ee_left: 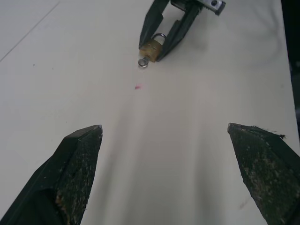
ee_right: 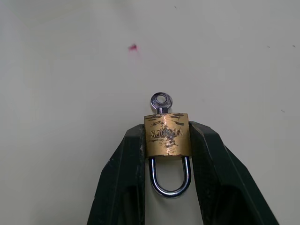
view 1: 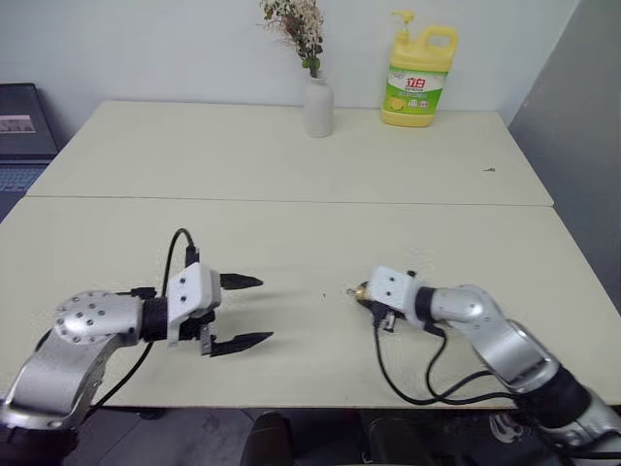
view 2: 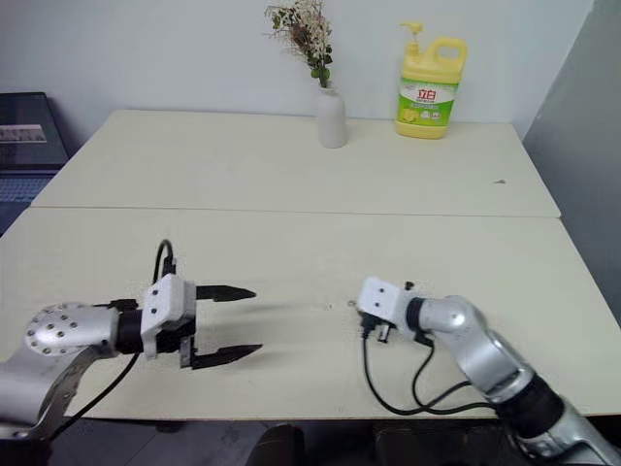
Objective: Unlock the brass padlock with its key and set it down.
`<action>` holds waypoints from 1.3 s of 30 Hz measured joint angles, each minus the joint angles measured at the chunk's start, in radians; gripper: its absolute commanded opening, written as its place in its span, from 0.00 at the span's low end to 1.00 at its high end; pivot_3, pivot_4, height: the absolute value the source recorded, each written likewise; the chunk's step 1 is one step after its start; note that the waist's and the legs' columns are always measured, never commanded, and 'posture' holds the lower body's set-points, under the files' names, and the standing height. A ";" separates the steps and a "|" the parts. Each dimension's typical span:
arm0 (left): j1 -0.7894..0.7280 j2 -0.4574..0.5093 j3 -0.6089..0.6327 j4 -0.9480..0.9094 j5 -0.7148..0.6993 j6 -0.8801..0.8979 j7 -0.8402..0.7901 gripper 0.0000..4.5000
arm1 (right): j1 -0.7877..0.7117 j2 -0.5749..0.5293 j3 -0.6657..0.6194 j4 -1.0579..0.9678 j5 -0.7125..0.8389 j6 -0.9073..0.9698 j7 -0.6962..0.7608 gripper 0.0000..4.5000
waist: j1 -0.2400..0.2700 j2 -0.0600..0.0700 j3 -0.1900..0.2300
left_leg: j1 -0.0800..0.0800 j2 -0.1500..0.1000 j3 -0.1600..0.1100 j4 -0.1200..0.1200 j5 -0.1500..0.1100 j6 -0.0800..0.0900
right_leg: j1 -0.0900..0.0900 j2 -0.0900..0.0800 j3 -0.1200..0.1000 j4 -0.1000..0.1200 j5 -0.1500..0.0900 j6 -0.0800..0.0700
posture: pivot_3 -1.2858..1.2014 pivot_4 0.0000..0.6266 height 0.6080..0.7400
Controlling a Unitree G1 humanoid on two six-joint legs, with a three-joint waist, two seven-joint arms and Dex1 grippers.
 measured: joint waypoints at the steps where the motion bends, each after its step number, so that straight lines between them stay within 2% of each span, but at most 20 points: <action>1: -0.033 -0.018 -0.020 0.009 -0.008 0.023 0.005 1.00 | 0.021 -0.047 -0.027 0.001 -0.018 -0.054 0.000 0.21 | 0.001 -0.001 0.000 | 0.000 0.000 0.000 0.000 0.000 0.000 | 0.000 0.000 0.000 0.000 0.000 0.000 | 0.52 0.24 1.00; 3: -0.091 -0.041 -0.058 0.040 -0.011 0.058 0.007 1.00 | 0.038 -0.107 -0.079 0.015 -0.060 -0.167 -0.009 0.21 | -0.003 -0.001 -0.001 | 0.001 0.000 0.000 0.000 0.000 0.000 | 0.001 0.001 0.001 0.000 0.000 0.001 | 0.52 0.24 1.00; 9: -0.224 -0.084 -0.088 0.098 -0.042 0.121 0.004 1.00 | 0.046 -0.145 -0.141 0.128 -0.299 -0.645 -0.252 0.21 | -0.026 -0.001 -0.001 | 0.001 0.001 -0.001 0.000 0.000 0.000 | 0.000 0.002 0.002 0.001 0.000 0.000 | 0.52 0.24 1.00; 12: -0.273 -0.107 -0.091 0.126 -0.049 0.152 0.006 1.00 | 0.046 -0.133 -0.176 0.170 -0.376 -0.773 -0.342 0.21 | -0.023 -0.001 0.000 | 0.001 0.001 0.000 0.000 0.000 0.000 | 0.001 0.002 0.002 0.001 0.001 0.000 | 0.52 0.24 1.00; 17: -0.359 -0.140 -0.114 0.128 -0.086 0.246 0.021 1.00 | 0.036 -0.108 -0.213 0.174 -0.398 -0.916 -0.393 0.21 | -0.020 -0.001 0.000 | 0.001 0.001 -0.001 0.001 0.000 0.000 | 0.001 0.001 0.002 0.001 0.001 0.000 | 0.52 0.24 1.00; 21: -0.423 -0.151 -0.117 0.123 -0.118 0.332 0.046 1.00 | 0.019 -0.082 -0.214 0.173 -0.363 -1.002 -0.391 0.21 | -0.021 -0.001 -0.001 | 0.001 0.000 -0.001 0.001 0.000 0.000 | 0.002 0.001 0.002 0.001 0.002 -0.002 | 0.52 0.24 1.00; 29: -0.496 -0.228 -0.136 0.121 -0.200 0.495 0.112 1.00 | -0.008 -0.049 -0.217 0.173 -0.341 -1.039 -0.346 0.21 | -0.017 -0.001 -0.001 | 0.002 0.000 -0.002 0.001 0.000 0.000 | 0.003 0.001 0.001 0.001 0.003 -0.004 | 0.52 0.24 1.00; 39: -0.526 -0.259 -0.201 0.142 -0.173 0.474 0.112 1.00 | -0.008 -0.022 -0.227 0.174 -0.339 -1.034 -0.308 0.21 | -0.017 -0.001 -0.001 | 0.002 0.000 -0.002 0.001 0.000 0.000 | 0.003 0.001 0.001 0.002 0.003 -0.005 | 0.52 0.24 1.00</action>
